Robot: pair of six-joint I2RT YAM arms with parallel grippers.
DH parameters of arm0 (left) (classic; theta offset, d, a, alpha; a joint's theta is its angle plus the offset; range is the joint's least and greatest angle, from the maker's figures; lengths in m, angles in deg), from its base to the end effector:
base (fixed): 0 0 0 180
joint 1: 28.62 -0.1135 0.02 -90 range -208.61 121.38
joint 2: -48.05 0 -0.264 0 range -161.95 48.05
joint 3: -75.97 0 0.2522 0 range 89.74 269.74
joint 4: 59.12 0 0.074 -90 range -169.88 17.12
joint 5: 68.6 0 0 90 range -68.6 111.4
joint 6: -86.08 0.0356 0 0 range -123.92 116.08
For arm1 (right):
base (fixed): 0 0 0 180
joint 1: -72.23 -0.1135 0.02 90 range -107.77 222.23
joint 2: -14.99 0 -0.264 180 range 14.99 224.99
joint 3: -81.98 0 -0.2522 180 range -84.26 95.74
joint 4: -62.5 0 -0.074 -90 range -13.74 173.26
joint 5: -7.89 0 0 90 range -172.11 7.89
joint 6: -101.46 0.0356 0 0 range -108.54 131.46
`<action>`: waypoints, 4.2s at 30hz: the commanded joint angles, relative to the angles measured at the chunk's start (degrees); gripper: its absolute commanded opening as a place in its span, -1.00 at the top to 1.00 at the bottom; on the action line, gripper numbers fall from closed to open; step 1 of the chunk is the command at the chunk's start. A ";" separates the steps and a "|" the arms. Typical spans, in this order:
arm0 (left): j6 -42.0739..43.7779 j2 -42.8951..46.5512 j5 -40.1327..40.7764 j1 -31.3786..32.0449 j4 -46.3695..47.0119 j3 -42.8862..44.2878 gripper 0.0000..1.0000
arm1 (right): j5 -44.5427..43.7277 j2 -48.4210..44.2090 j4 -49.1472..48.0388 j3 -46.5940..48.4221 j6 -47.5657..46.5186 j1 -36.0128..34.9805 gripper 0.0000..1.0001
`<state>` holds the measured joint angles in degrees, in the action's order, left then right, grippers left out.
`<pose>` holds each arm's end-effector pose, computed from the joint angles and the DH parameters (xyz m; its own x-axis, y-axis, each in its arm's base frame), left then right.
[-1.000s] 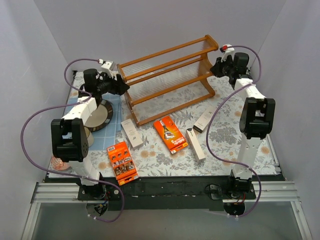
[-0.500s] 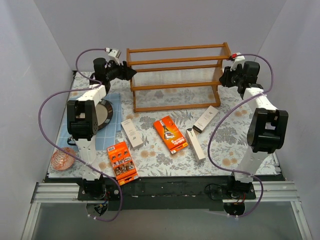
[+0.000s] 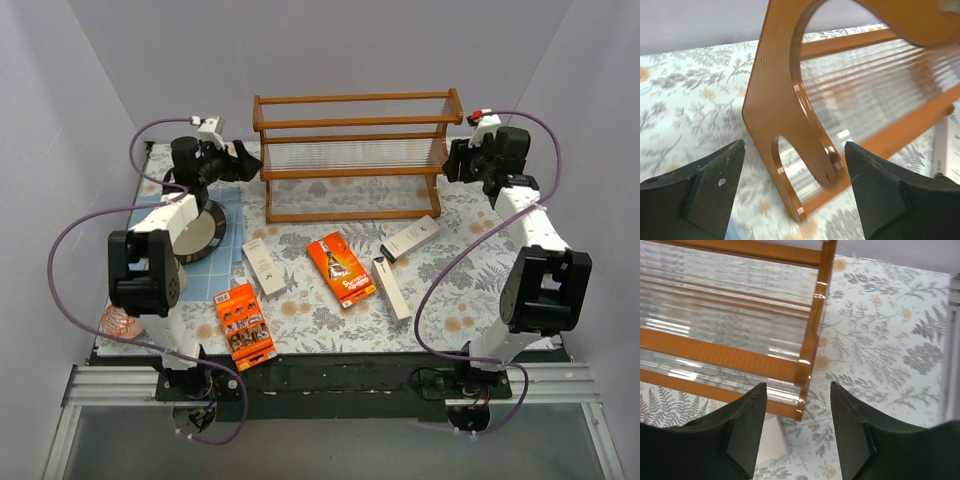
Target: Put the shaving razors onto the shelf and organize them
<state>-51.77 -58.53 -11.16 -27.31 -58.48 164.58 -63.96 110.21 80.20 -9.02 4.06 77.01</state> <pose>0.4340 -0.0291 0.2577 -0.5949 -0.6114 -0.5218 0.1368 0.5626 -0.8153 0.3929 -0.0217 0.3054 -0.3743 -0.0915 -0.9228 -0.2549 0.9669 0.0075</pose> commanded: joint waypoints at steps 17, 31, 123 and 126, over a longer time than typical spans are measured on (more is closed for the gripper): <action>-15.25 39.17 -11.39 0.54 -29.34 -29.58 -0.96 | 9.64 -21.05 31.39 -16.79 -25.30 -32.00 -0.23; -19.11 34.96 -8.40 5.02 -19.94 -29.32 -0.96 | 7.70 -16.47 24.89 -28.83 -17.31 -31.94 -0.08; -56.90 18.96 -0.58 29.90 -3.06 -38.73 -0.82 | 32.56 -6.53 -14.31 -39.56 51.52 -22.35 0.97; -59.01 16.94 -1.28 30.52 1.94 -38.46 -0.90 | 33.00 -7.24 -15.02 -39.82 53.01 -22.35 0.97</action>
<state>-106.94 -40.13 -10.54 2.15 -64.34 125.88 -32.59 105.36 68.42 -48.36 53.98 54.84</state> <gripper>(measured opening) 0.920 0.033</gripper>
